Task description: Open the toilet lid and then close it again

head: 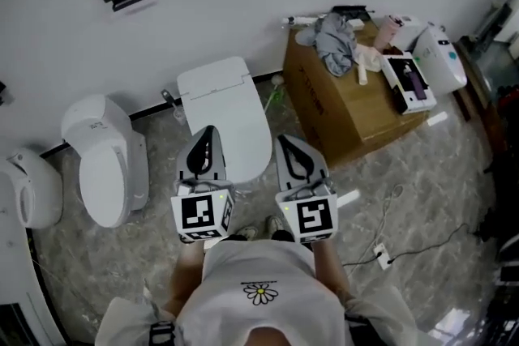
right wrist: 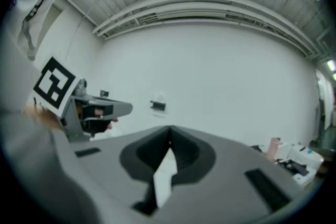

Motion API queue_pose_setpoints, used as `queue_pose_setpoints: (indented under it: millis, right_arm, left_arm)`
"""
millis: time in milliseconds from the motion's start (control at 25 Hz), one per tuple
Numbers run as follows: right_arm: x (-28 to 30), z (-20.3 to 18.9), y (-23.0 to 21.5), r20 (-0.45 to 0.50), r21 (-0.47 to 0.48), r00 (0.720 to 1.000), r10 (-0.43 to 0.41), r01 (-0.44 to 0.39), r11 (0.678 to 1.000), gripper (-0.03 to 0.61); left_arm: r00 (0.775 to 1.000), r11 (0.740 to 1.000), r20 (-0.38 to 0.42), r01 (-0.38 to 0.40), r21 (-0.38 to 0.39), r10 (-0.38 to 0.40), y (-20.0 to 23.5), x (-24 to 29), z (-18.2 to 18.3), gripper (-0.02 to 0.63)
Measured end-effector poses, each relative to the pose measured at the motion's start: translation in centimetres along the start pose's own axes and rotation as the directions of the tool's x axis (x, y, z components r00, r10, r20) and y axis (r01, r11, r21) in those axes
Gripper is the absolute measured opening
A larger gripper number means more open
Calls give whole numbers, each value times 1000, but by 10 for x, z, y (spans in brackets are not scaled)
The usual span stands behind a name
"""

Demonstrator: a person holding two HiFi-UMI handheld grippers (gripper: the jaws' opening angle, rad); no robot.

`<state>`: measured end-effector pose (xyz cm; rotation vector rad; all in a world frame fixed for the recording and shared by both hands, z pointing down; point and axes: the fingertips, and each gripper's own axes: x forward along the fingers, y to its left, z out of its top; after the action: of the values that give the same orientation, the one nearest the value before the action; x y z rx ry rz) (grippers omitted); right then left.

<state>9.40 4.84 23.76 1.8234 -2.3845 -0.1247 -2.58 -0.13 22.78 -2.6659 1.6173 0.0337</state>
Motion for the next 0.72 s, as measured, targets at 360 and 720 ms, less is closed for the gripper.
queue_pose_setpoints:
  millis: [360, 720]
  right_arm:
    - [30, 9, 22, 41, -18, 978, 203, -202, 979, 29]
    - [48, 7, 34, 60, 84, 973, 222, -227, 970, 29]
  left_arm:
    - [953, 953, 14, -302, -21, 302, 52, -41, 5, 18]
    - [907, 903, 7, -417, -105, 420, 88, -69, 7, 18]
